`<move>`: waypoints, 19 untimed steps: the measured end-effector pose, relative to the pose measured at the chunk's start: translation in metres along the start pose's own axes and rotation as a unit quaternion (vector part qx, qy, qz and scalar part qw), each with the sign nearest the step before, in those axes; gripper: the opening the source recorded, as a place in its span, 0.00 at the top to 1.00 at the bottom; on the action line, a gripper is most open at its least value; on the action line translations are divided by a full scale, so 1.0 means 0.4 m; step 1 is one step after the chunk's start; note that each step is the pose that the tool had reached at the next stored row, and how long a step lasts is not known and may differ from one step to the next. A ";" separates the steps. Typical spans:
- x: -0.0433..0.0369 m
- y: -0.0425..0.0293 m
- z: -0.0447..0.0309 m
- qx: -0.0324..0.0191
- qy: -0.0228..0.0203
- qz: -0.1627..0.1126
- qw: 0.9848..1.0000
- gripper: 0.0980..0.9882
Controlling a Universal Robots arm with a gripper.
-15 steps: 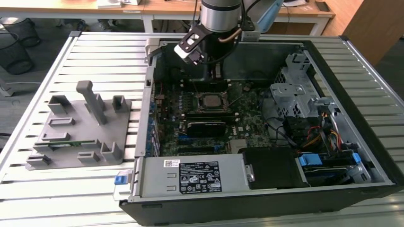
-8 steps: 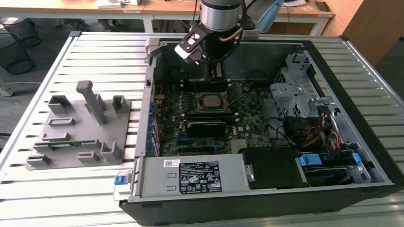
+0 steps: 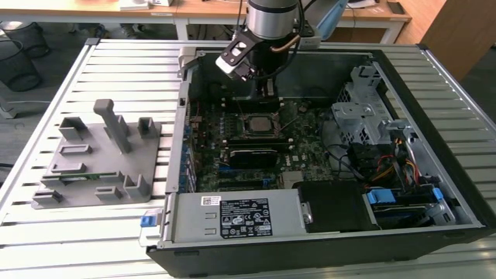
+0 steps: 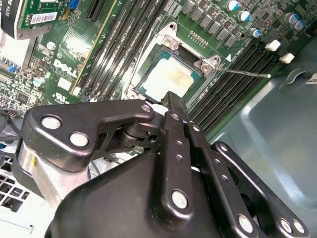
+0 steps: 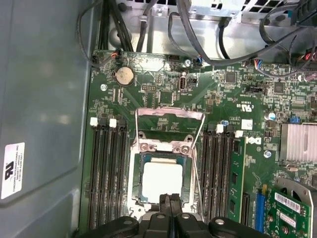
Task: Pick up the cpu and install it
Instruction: 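Close the cpu cover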
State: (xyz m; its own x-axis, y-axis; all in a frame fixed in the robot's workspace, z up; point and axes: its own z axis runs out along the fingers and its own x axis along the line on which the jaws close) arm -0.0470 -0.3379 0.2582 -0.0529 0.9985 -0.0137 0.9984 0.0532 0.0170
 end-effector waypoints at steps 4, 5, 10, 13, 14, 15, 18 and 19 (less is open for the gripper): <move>0.000 0.007 0.000 0.000 0.000 0.000 1.000 0.99; 0.000 0.008 0.000 0.000 0.000 -0.001 1.000 0.99; -0.001 0.008 -0.012 0.000 0.000 0.000 1.000 0.99; -0.001 0.008 -0.024 0.000 0.000 0.000 1.000 0.99; -0.001 0.008 -0.028 0.000 0.000 0.000 1.000 0.99; -0.001 0.008 -0.028 0.000 0.000 -0.001 1.000 0.99; -0.001 0.013 -0.029 0.000 0.000 -0.001 1.000 0.99; -0.001 0.015 -0.029 0.000 0.000 0.000 1.000 0.99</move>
State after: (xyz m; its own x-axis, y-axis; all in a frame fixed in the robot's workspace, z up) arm -0.0411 -0.3379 0.2697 -0.0540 0.9985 -0.0127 0.9984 0.0542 0.0171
